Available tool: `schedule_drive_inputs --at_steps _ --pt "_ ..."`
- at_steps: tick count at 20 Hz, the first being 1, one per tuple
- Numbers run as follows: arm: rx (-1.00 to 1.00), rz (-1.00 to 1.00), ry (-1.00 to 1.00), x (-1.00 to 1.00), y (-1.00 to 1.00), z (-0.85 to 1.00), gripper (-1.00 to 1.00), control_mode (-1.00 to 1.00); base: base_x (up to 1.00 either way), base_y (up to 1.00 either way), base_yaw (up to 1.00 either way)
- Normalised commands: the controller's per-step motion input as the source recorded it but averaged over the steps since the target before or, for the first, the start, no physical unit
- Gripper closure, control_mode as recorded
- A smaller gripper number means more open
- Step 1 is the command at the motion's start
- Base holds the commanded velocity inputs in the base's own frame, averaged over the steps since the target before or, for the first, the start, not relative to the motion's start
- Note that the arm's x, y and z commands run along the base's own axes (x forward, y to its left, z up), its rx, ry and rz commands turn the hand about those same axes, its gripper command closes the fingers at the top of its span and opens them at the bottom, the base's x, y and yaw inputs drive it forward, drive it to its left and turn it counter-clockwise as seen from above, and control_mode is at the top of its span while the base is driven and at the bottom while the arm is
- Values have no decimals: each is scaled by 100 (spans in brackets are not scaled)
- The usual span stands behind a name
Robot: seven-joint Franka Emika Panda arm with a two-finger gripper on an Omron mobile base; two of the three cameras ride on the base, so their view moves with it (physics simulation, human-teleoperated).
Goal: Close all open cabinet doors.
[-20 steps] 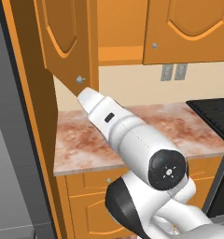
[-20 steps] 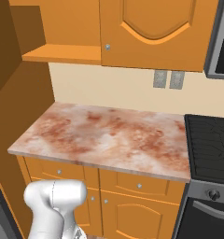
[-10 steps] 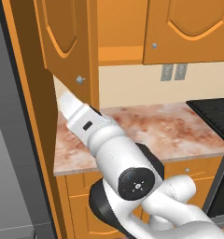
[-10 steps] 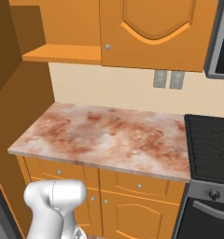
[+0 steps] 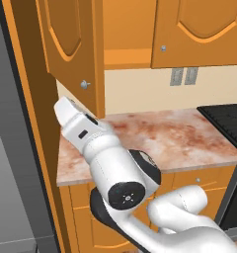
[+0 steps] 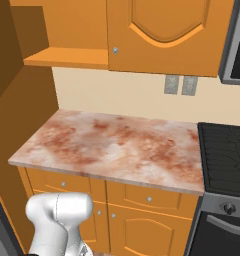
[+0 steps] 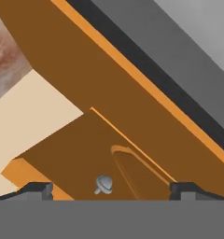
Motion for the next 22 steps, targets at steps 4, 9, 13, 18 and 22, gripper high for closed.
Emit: schedule_drive_inputs --at_steps 4,9,13,18,22 --pt "7 -2 0 12 0 0 -100 -100 0 0 0" --pt "9 -3 0 28 3 0 -100 -100 0 0 0" --pt "7 -4 0 37 3 0 -100 -100 0 0 0" --pt "5 -5 0 43 0 0 -100 -100 0 0 0" --pt "5 -4 0 44 0 0 -100 -100 0 0 0"
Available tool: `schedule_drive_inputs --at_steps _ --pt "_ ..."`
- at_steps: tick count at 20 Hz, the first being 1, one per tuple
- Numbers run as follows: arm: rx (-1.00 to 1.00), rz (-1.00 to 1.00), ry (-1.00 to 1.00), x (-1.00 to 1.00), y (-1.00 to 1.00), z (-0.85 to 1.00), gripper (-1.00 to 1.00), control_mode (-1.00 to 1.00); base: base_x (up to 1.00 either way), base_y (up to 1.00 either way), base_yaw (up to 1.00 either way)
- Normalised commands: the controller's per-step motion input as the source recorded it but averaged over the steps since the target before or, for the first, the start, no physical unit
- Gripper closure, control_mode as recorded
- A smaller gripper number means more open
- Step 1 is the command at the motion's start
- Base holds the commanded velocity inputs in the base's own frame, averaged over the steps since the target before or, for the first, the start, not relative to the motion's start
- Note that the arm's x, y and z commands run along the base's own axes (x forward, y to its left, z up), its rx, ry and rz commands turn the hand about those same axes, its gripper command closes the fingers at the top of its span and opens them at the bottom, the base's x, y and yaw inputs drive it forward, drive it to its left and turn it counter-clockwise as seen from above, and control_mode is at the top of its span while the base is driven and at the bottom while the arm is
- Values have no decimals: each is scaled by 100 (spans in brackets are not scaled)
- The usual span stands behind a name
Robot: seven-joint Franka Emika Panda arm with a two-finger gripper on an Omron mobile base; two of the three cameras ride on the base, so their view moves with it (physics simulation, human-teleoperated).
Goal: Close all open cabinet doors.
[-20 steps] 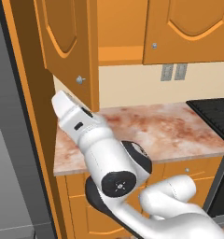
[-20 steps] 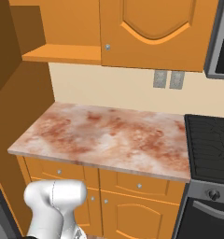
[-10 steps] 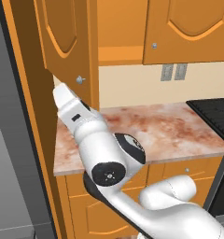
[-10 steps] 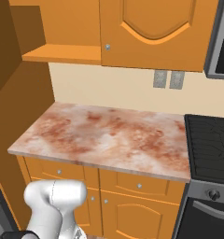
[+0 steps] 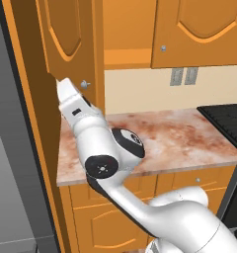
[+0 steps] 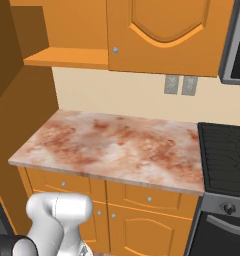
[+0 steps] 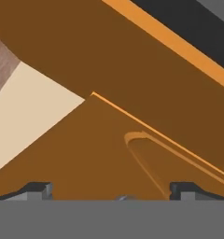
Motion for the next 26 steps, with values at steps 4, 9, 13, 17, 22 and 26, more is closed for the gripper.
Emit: schedule_drive_inputs --at_steps 4,9,13,17,22,26 --pt "6 -2 0 40 0 0 -100 -100 0 0 0" --pt "5 0 0 31 -5 0 -100 -100 0 0 0" --pt "4 0 0 23 -17 0 -100 -100 0 0 0" --pt "4 -1 0 20 -31 0 -100 -100 0 0 0" --pt "4 -2 0 22 -40 1 -100 -100 0 0 0" --pt "3 -1 0 20 -46 3 -100 -100 0 0 0"
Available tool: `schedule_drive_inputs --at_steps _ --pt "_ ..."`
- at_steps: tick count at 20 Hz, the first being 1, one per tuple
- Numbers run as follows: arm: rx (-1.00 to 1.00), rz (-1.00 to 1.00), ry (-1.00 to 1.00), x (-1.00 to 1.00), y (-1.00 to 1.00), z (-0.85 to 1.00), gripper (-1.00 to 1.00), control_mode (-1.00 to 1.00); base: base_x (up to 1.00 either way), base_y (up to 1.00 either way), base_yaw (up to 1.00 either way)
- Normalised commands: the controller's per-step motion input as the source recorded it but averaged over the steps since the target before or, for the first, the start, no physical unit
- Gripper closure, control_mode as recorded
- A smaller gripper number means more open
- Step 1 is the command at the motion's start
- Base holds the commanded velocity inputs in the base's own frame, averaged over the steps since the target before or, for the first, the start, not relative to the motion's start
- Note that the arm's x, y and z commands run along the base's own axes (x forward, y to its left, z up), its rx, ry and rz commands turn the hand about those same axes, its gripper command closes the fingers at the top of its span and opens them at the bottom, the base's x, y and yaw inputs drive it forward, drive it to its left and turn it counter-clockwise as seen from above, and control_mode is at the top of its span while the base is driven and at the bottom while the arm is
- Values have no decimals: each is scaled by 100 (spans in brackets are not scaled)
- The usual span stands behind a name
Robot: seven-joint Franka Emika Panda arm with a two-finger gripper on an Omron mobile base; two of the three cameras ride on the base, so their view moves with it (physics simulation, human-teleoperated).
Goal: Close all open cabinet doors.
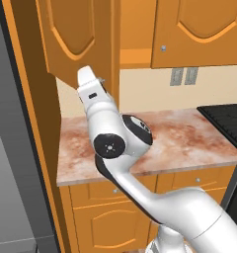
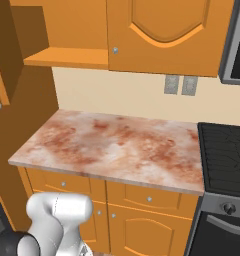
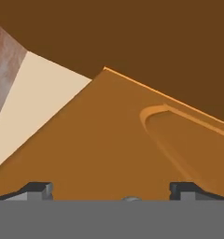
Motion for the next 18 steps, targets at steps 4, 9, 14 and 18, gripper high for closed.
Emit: schedule_drive_inputs --at_steps 4,9,14,18 --pt "2 -1 0 16 -45 5 -100 -100 0 0 0" --pt "0 -4 0 19 -43 11 -100 -100 0 0 0" --pt "1 -9 0 35 -36 16 -100 -100 0 0 0" --pt "1 -14 0 50 -28 18 -100 -100 0 0 0"
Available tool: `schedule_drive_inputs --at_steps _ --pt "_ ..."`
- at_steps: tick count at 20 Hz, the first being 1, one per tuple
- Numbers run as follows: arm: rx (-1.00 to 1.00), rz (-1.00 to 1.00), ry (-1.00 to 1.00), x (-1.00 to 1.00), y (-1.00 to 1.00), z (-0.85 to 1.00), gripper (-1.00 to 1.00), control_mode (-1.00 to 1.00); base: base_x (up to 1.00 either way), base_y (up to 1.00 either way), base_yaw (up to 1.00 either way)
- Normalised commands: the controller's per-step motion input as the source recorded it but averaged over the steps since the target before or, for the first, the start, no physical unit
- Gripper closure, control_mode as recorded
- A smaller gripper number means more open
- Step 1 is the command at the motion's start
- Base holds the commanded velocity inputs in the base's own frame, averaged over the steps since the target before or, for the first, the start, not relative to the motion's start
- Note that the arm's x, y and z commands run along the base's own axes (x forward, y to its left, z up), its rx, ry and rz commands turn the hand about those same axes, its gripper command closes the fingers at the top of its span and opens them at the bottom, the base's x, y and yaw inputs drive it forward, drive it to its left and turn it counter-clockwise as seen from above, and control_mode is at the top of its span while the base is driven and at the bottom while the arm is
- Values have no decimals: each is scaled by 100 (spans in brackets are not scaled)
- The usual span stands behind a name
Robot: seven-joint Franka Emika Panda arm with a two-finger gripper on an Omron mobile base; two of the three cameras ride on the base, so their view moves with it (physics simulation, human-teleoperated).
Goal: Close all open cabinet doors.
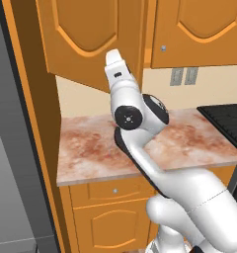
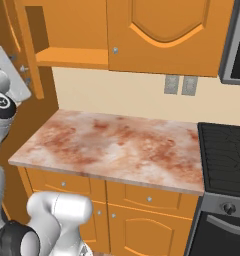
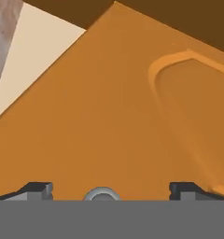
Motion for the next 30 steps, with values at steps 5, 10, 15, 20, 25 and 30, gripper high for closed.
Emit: schedule_drive_inputs --at_steps 5,10,15,20,25,30 --pt "1 -14 0 50 -29 11 -100 -100 0 0 0" --pt "2 -13 0 49 -31 4 -100 -100 0 0 0" --pt "3 -10 0 53 -33 0 -100 -100 0 0 0" --pt "6 -4 0 61 -38 0 -100 -100 0 0 0" --pt "7 0 0 57 -40 0 -100 -100 0 0 0" --pt "7 0 0 40 -40 -4 -100 -100 0 0 0"
